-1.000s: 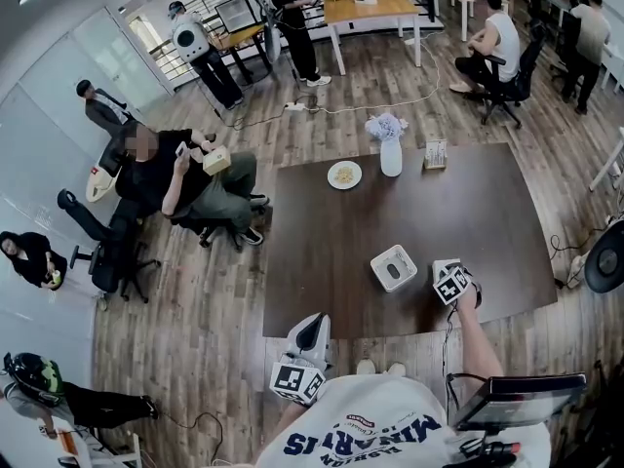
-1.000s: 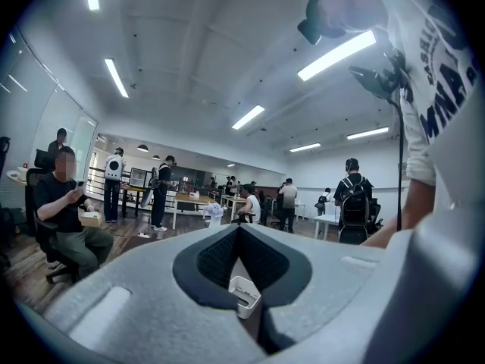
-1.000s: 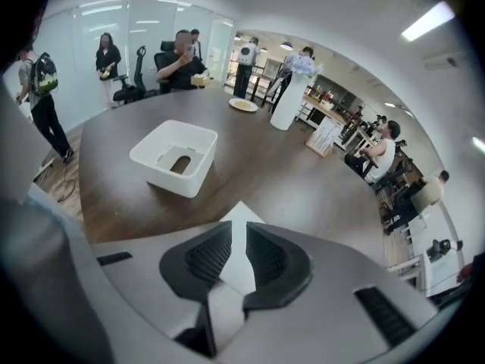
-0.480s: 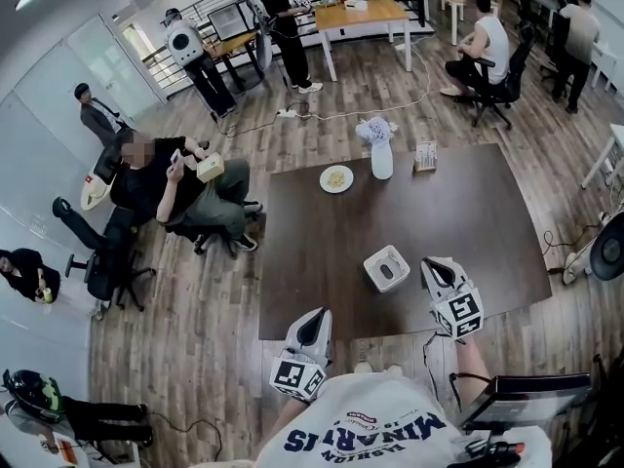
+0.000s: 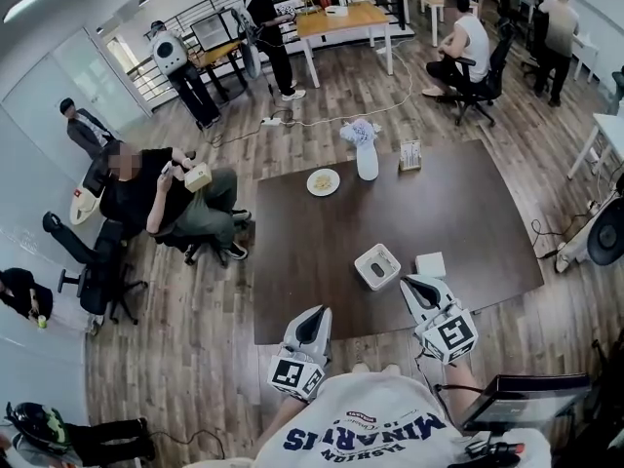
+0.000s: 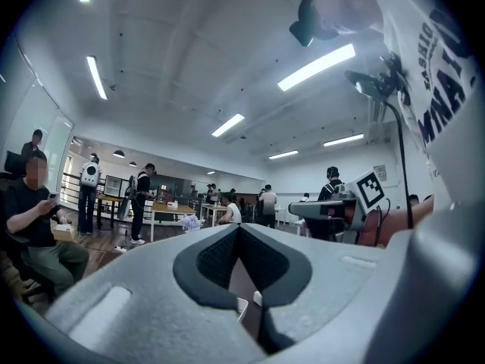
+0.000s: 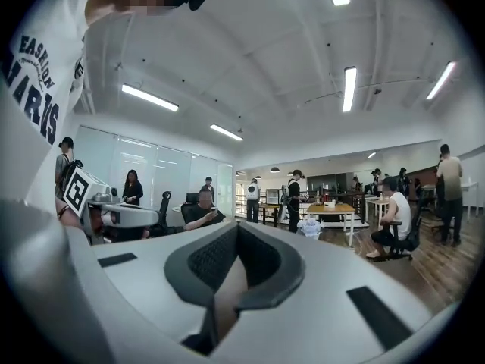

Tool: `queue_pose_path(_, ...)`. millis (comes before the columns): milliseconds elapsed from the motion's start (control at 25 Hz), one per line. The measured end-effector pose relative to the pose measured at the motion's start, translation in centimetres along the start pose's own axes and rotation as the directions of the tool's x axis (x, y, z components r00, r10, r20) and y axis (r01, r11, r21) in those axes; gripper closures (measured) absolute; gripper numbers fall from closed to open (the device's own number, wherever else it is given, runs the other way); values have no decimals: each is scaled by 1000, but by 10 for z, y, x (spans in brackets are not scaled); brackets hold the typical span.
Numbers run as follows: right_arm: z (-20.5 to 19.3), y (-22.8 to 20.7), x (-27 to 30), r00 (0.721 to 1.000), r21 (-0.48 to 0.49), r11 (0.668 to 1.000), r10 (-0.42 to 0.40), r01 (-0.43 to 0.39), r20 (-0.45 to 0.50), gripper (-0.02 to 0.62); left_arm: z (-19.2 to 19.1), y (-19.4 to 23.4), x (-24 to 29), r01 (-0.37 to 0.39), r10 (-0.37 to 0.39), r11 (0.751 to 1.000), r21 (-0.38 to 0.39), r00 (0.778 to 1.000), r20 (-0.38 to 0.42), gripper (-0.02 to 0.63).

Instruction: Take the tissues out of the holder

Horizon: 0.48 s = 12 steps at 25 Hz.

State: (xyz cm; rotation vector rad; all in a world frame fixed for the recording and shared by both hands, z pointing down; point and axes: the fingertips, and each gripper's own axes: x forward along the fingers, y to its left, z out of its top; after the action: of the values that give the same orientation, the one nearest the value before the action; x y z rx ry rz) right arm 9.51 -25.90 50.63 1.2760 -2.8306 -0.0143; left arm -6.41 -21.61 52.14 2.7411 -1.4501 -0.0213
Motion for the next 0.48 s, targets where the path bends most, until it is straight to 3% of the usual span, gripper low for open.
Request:
queue_pose_path(200,1,19,2,1000,18,1000,24,-24,3,588,7,-4,3,29,-29,1000,10,999,15,603)
queue_pose_path(480,-7,29,-7,1000,47,999,-9,9,-7,589,5,-7,-9,40,-40,999,2,999,21,603)
